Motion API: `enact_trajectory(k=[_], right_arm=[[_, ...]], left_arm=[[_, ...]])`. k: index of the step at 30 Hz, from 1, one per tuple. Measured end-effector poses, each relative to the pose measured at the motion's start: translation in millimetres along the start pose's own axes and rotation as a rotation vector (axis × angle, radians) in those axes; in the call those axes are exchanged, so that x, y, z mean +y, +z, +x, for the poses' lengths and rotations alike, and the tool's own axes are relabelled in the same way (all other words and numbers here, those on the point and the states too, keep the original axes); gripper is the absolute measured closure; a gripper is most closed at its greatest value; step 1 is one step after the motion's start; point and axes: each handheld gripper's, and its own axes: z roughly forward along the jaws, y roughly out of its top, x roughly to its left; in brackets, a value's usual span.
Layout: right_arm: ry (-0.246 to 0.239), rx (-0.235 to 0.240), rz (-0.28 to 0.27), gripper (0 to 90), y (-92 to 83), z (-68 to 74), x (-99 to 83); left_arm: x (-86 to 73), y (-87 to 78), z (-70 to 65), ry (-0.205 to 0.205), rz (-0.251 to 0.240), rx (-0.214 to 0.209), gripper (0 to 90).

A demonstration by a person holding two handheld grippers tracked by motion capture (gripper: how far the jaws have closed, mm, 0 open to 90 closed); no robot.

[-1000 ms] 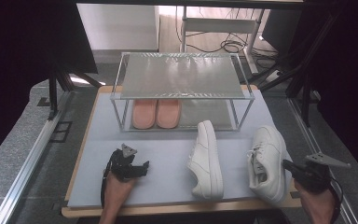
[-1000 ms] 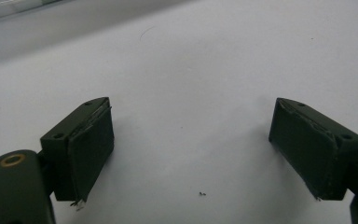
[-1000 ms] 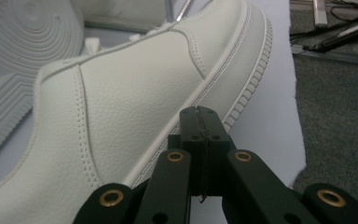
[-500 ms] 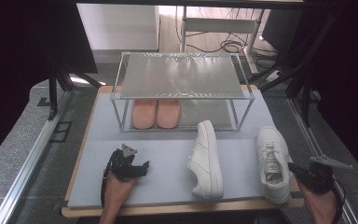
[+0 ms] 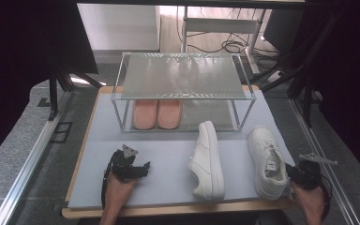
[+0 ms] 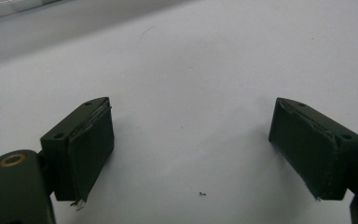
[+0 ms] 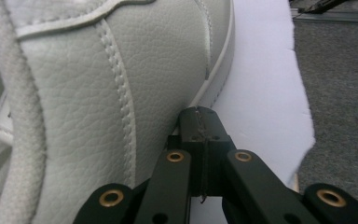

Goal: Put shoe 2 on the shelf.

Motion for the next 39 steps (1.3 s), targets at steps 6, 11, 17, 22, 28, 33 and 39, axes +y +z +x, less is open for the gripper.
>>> enact_trajectory(k=[6,11,17,22,28,33,39], right_arm=[[-0.02,-0.008,-0.018,90.0,-5.9,-0.8,1.7],[-0.038,-0.016,-0.048,90.0,-17.4,1.8,7.5],[-0.048,-0.01,-0.078,89.9,-29.0,6.5,11.9],[-0.061,-0.002,-0.094,90.0,-39.0,11.8,20.1],[-0.067,0.033,-0.125,89.9,-49.8,17.9,28.8],[-0.092,0.06,-0.141,89.9,-55.4,27.1,34.8],[-0.124,0.099,-0.154,89.8,-57.6,43.0,41.1]], left_arm=[[0.0,0.0,0.0,0.0,0.0,0.0,14.1],[-0.1,-0.1,-0.1,0.001,-0.001,0.0,14.1],[-0.1,0.1,-0.3,0.0,-0.004,0.001,14.1],[-0.1,-0.1,0.1,0.003,-0.001,0.001,14.1],[-0.1,0.1,-0.3,0.0,-0.004,0.001,14.1],[-0.1,0.1,-0.2,0.0,-0.004,0.001,14.1],[-0.2,0.1,-0.3,0.0,-0.004,0.001,14.1]])
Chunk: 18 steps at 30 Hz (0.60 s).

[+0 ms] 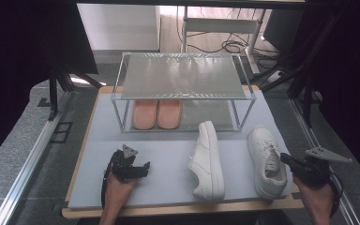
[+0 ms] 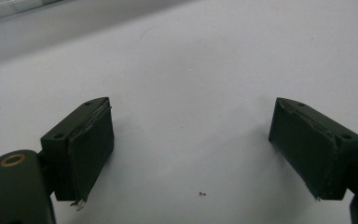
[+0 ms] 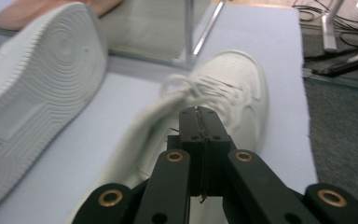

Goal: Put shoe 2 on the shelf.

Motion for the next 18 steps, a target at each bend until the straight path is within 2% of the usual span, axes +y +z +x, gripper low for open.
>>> enact_trajectory(k=[6,18], right_arm=[[-0.04,0.04,-0.008,89.8,5.8,17.3,5.2],[-0.087,0.135,-0.028,89.9,20.4,51.9,7.0]], left_arm=[[0.0,0.0,0.0,0.0,0.0,0.0,14.1],[-0.1,0.0,0.0,0.0,-0.001,0.0,14.1]])
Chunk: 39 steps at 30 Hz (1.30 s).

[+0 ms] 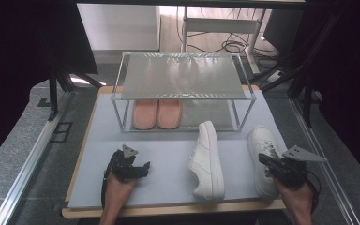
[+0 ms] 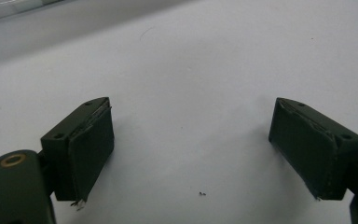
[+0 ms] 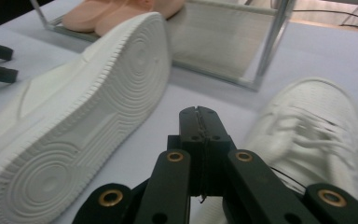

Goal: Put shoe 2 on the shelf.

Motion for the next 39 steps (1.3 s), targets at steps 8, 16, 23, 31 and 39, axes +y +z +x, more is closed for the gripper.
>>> enact_trajectory(k=[8,16,23,31,39], right_arm=[[-0.031,0.058,-0.025,89.9,11.5,23.0,-1.6],[-0.052,0.124,-0.038,90.0,24.6,44.0,-6.0],[-0.077,0.171,-0.029,90.0,38.0,59.9,-7.9],[-0.094,0.204,-0.035,90.0,51.6,70.9,-2.8],[-0.104,0.22,-0.031,90.0,64.2,76.6,0.7]], left_arm=[[0.0,0.0,0.0,0.0,0.0,0.0,14.1],[0.0,0.0,-0.1,0.001,0.0,0.0,14.1],[0.0,0.0,-0.1,0.001,0.0,0.001,14.2],[0.0,-0.1,-0.1,0.002,0.0,0.001,14.2],[-0.1,0.0,-0.1,0.001,-0.001,0.001,14.2]])
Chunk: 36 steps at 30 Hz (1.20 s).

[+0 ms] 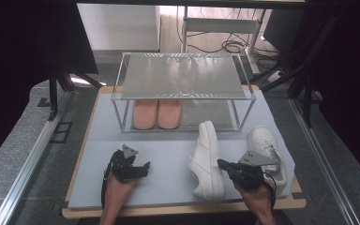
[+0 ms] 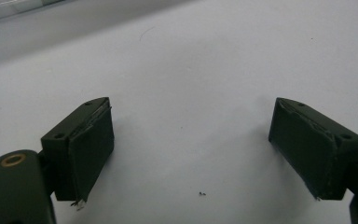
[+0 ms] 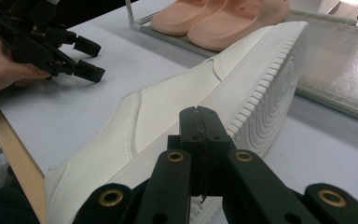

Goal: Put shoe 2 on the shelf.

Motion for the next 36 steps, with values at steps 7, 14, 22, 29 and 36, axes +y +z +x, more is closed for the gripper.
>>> enact_trajectory(k=[7,14,22,29,36], right_arm=[[-0.006,-0.005,0.018,90.0,5.9,0.7,-2.9],[0.0,-0.025,0.024,90.0,-1.0,-1.5,-8.4],[0.007,-0.09,0.035,90.0,-12.4,-5.2,-11.7],[0.018,-0.164,0.067,90.0,-23.5,-12.9,-17.0],[0.0,-0.229,0.107,90.0,-26.3,-13.7,-19.5]], left_arm=[[0.0,0.0,0.1,0.0,0.0,-0.001,14.2],[0.0,0.1,0.0,-0.001,-0.001,0.0,14.2],[-0.1,0.1,-0.2,-0.002,-0.001,-0.001,14.2],[0.0,0.1,0.0,0.0,0.0,0.0,14.2],[0.0,0.1,0.0,-0.001,0.0,0.0,14.2]])
